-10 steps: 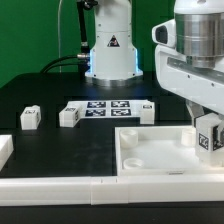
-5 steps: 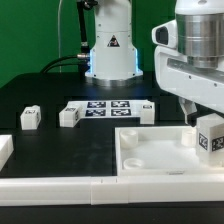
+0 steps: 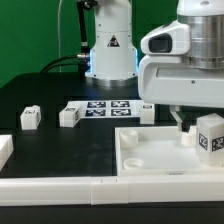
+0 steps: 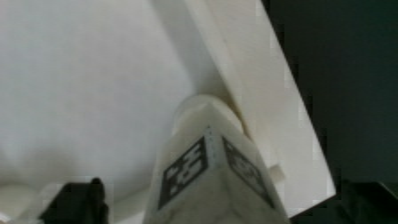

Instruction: Assemble one leg

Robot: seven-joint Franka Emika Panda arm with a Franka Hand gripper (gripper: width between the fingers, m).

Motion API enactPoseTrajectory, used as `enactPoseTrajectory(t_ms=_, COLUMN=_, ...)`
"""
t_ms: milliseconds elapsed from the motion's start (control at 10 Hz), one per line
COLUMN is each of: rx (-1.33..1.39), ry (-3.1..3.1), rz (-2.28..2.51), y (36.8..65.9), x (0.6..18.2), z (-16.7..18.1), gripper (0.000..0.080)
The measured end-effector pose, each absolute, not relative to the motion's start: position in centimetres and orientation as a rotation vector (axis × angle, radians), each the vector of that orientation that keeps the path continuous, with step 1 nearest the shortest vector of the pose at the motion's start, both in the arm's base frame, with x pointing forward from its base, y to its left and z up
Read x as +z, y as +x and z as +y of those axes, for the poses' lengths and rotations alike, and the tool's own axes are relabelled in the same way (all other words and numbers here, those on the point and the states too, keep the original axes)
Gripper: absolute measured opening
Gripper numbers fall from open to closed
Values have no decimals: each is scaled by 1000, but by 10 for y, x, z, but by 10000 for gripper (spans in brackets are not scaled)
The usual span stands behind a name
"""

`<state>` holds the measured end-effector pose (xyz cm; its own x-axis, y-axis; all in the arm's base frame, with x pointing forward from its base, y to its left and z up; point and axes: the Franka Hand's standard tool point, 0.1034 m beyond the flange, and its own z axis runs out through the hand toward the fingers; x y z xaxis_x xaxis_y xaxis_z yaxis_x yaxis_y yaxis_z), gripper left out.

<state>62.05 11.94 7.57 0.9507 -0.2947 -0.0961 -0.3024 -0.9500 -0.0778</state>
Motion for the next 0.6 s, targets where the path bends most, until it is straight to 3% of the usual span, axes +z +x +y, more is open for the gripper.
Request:
enactPoseTrajectory(t_ms=300, rx=138, ry=-3032, rz=-84, y=621, x=74, z=120, gripper=649)
enactPoseTrajectory(t_ms=600, rx=126, ry=-3013, rz=-306, y=621, x=73, z=119, gripper=649)
